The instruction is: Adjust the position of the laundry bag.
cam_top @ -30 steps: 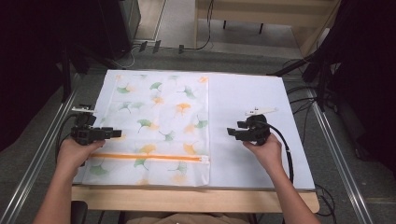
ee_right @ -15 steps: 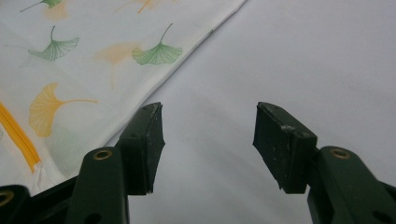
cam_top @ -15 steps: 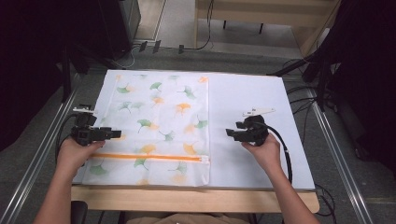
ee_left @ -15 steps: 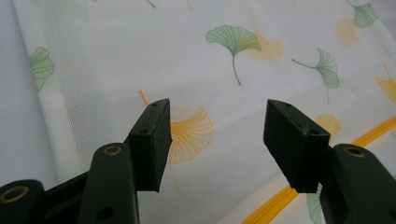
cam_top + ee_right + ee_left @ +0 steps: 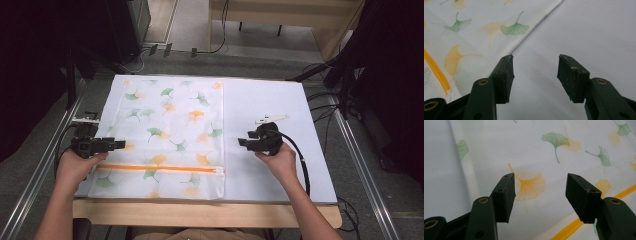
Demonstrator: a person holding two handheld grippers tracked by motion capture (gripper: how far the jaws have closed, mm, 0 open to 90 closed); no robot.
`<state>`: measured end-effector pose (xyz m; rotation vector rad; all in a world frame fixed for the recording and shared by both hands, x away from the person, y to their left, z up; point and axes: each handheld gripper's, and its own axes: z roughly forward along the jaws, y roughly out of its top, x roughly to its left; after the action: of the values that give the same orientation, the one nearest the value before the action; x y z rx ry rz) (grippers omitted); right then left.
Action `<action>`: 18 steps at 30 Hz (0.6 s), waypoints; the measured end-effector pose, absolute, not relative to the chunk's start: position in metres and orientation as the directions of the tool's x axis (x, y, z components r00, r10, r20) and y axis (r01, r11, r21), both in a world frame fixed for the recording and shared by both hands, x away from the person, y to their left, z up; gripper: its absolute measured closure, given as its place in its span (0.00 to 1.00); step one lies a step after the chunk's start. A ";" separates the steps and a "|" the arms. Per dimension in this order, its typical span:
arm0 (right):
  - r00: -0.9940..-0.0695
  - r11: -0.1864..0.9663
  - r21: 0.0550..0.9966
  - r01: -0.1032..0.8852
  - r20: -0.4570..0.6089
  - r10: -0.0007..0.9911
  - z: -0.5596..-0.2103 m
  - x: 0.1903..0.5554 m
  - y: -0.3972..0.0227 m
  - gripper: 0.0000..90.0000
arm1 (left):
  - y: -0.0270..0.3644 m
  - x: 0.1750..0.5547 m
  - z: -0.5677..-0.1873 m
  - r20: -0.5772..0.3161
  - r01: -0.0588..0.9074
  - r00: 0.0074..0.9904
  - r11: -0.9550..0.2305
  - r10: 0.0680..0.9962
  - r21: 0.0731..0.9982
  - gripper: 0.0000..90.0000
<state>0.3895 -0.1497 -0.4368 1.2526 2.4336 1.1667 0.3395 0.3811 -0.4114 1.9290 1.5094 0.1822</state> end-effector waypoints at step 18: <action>-0.689 0.416 0.681 0.603 0.183 0.701 -0.449 0.412 -0.095 0.52 | 0.414 0.324 -0.429 -0.228 0.826 0.189 -0.029 0.955 0.562 0.48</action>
<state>0.4124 -0.0949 -0.4488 1.1729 2.5310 1.1333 0.3239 0.4138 -0.4287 1.8811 1.6649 0.2824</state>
